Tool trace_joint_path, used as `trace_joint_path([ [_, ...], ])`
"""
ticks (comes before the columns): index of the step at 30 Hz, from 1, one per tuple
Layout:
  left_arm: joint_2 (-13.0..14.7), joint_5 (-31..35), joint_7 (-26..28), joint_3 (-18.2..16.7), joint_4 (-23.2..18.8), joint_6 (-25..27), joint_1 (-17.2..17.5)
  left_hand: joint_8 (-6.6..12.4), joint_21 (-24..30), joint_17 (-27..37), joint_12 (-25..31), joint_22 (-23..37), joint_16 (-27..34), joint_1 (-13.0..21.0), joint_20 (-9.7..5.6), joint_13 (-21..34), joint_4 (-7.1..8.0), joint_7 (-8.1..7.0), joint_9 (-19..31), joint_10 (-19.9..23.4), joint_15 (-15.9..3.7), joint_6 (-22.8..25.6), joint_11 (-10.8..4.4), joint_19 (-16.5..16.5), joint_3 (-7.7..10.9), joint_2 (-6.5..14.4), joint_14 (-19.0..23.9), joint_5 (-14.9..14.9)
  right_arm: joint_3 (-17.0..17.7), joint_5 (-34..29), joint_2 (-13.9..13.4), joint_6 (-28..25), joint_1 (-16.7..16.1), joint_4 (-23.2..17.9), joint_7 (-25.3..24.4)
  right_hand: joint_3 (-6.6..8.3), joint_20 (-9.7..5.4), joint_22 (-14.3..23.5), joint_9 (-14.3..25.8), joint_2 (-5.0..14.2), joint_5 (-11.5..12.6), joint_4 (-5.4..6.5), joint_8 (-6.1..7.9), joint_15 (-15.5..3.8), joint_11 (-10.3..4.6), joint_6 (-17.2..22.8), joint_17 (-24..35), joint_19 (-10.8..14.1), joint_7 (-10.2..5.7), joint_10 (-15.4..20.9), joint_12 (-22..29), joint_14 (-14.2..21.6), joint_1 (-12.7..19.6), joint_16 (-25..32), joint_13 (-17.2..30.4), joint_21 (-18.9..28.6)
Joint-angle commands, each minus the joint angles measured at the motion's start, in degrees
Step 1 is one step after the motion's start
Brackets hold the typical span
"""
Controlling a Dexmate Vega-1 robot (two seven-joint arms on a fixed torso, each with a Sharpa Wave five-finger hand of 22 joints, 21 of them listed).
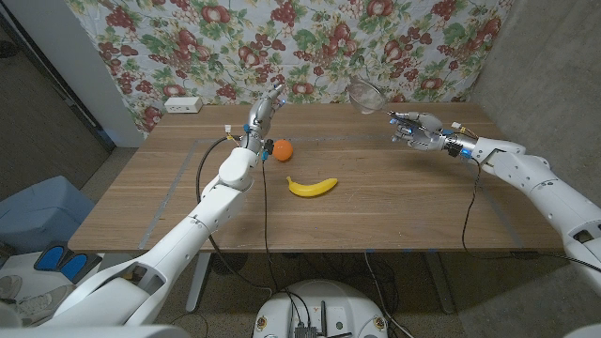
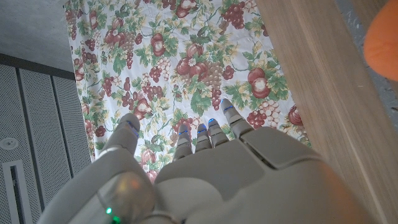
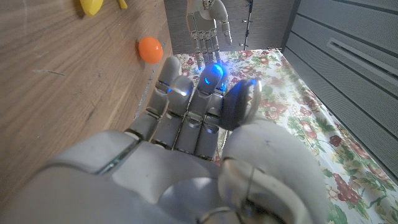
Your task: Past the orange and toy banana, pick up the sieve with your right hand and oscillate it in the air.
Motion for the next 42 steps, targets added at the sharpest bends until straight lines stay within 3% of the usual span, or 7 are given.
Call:
trace_joint_path([
  [1, -0.34, -0.13, -0.26, 0.26, 0.77, -0.04, -0.5, -0.02, -0.09, 0.03, -0.16, 0.1, 0.07, -0.27, -0.05, 0.13, -0.09, -0.42, 0.05, -0.27, -0.17, 0.18, -0.19, 0.22, 0.48, -0.05, -0.23, -0.14, -3.51, -4.61, -3.99, -4.7, 1.04, -4.79, -4.31, -0.05, -3.39, 0.16, -0.15, 0.38, -0.08, -0.16, -0.04, -5.01, -2.03, -0.02, -0.04, 0.19, 0.34, -2.08, 0.02, 0.0, 0.14, -0.11, 0.02, -0.22],
  [9, -0.22, 0.01, 0.02, 0.24, 0.58, 0.19, -0.39, -0.02, -0.19, 0.03, -0.17, 0.11, 0.04, -0.31, -0.05, 0.13, -0.09, -0.39, 0.05, -0.32, -0.18, 0.19, -0.09, 0.25, 0.55, -0.06, -0.28, -0.14, -6.27, -7.42, -5.33, -7.72, 3.12, -5.98, -5.32, 0.06, -3.19, 0.16, -0.29, 0.5, -0.14, -0.22, -0.08, -5.0, -1.92, -0.13, -0.05, 0.32, 0.68, -2.01, 0.03, 0.02, 0.25, -0.13, -0.1, -0.17],
  [23, -0.28, -0.32, -0.24, 0.16, 0.75, -0.13, -0.34, -0.03, -0.38, 0.03, -0.15, 0.11, 0.03, -0.39, -0.08, 0.13, -0.09, -0.31, 0.05, -0.24, -0.18, 0.16, -0.2, 0.32, 0.67, -0.1, -0.29, -0.15, -7.71, -9.02, -7.65, -11.75, 3.35, -10.07, -9.17, 0.53, -3.02, 0.17, -0.71, 0.74, -0.35, -0.58, -0.1, -4.99, -1.63, 0.0, -0.06, 0.61, 1.48, -1.66, 0.37, 0.24, 0.78, -0.13, -0.04, -0.02],
  [42, 0.19, -0.38, -0.07, -0.22, 0.16, -0.14, 0.12, -0.03, -0.61, 0.03, -0.16, 0.13, 0.03, -0.5, -0.07, 0.13, -0.09, -0.24, 0.05, -0.26, -0.12, 0.16, -0.14, 0.41, 0.83, -0.13, -0.27, -0.15, -10.13, -10.71, -7.52, -15.56, 5.73, -9.86, -10.23, 0.93, -2.75, 0.19, -1.26, 0.82, -0.71, -0.84, -0.32, -4.96, -1.31, -0.35, -0.08, 0.78, 2.08, -1.52, 0.5, 0.53, 1.15, -0.1, -0.33, 0.17],
])
